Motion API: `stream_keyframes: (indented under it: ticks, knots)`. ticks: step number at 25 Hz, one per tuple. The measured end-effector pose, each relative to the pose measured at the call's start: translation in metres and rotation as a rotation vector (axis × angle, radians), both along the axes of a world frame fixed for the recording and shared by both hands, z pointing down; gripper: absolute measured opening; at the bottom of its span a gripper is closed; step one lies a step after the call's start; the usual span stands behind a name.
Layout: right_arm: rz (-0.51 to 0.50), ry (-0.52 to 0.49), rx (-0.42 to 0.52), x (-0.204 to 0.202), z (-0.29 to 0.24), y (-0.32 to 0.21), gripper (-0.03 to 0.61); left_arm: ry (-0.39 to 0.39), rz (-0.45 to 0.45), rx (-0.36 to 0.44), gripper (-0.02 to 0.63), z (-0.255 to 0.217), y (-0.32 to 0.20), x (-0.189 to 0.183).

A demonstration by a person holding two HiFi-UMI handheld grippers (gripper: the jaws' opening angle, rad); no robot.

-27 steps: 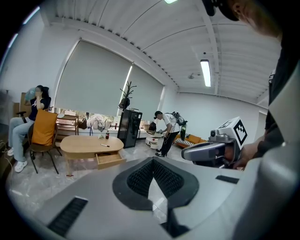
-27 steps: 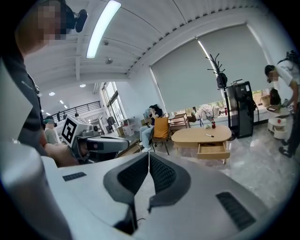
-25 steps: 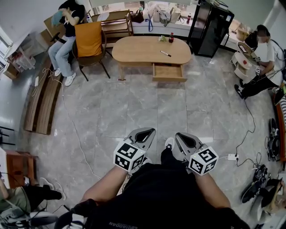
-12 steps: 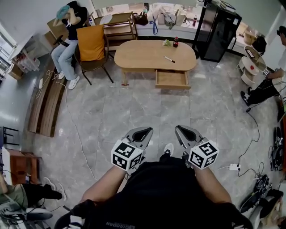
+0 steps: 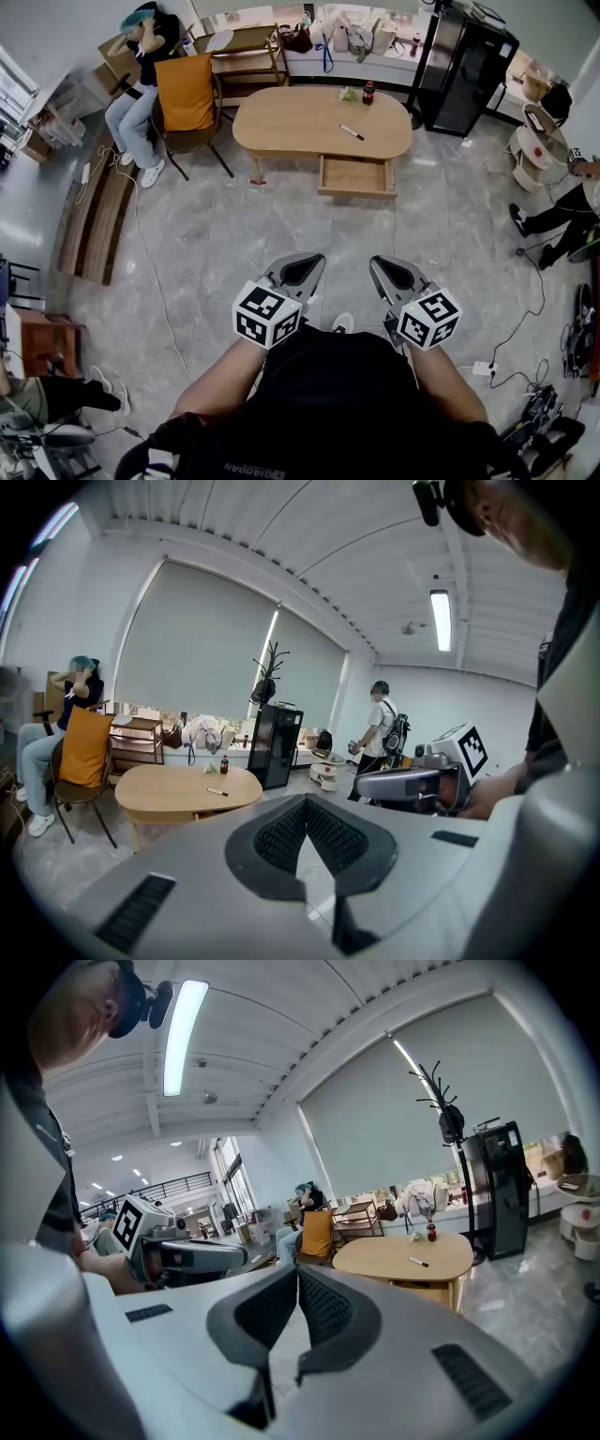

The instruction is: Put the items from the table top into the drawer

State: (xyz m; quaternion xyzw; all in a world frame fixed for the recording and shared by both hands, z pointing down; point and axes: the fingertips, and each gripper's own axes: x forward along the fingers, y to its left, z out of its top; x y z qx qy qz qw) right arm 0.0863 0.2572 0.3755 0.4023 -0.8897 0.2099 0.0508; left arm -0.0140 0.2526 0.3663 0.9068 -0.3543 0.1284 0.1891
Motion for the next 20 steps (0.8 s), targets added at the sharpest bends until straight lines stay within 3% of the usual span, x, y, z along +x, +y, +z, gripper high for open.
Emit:
stream_keyframes:
  ticks: [9, 20]
  knots:
    - [0.035, -0.033, -0.047, 0.041, 0.018, -0.025, 0.005, -0.074, 0.036, -0.019, 0.002, 0.009, -0.028, 0.038]
    - [0.104, -0.013, -0.068, 0.065, 0.030, -0.069, 0.005, -0.061, 0.133, -0.053, 0.002, 0.023, -0.085, 0.068]
